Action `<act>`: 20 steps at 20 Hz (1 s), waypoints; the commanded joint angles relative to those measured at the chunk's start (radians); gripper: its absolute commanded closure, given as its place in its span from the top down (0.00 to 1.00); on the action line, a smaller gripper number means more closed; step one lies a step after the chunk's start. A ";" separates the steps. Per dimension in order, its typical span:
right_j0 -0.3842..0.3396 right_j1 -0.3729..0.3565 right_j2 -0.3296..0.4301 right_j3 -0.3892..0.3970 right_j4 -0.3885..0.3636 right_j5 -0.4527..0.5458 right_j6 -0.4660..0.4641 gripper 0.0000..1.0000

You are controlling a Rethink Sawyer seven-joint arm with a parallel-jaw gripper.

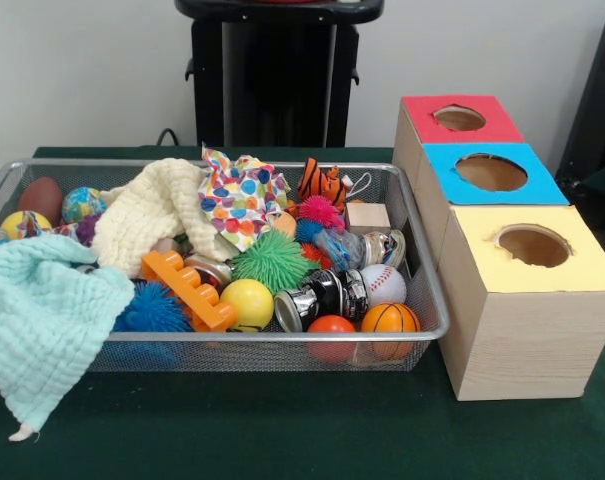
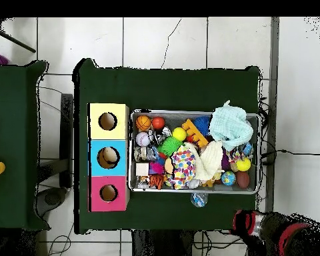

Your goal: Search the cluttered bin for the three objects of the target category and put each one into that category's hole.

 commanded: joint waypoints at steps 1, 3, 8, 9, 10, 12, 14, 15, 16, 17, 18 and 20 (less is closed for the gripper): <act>-0.038 0.052 0.014 0.170 -0.026 -0.095 -0.244 0.00; -0.051 0.076 0.017 0.197 -0.016 -0.140 -0.238 0.00; -0.092 0.134 0.047 0.250 0.000 -0.226 -0.241 0.00; -0.100 0.149 0.056 0.257 0.000 -0.241 -0.238 0.00; -0.107 0.164 0.065 0.263 0.002 -0.256 -0.234 0.00; -0.128 0.192 0.086 0.283 0.007 -0.292 -0.237 0.00; -0.150 0.220 0.110 0.300 0.015 -0.329 -0.236 0.00; -0.161 0.230 0.122 0.308 0.017 -0.344 -0.233 0.00; -0.171 0.240 0.134 0.316 0.019 -0.359 -0.231 0.00; -0.182 0.249 0.146 0.322 0.016 -0.371 -0.226 0.00; -0.188 0.255 0.156 0.323 0.012 -0.374 -0.217 0.00; -0.204 0.268 0.178 0.330 0.004 -0.386 -0.198 0.00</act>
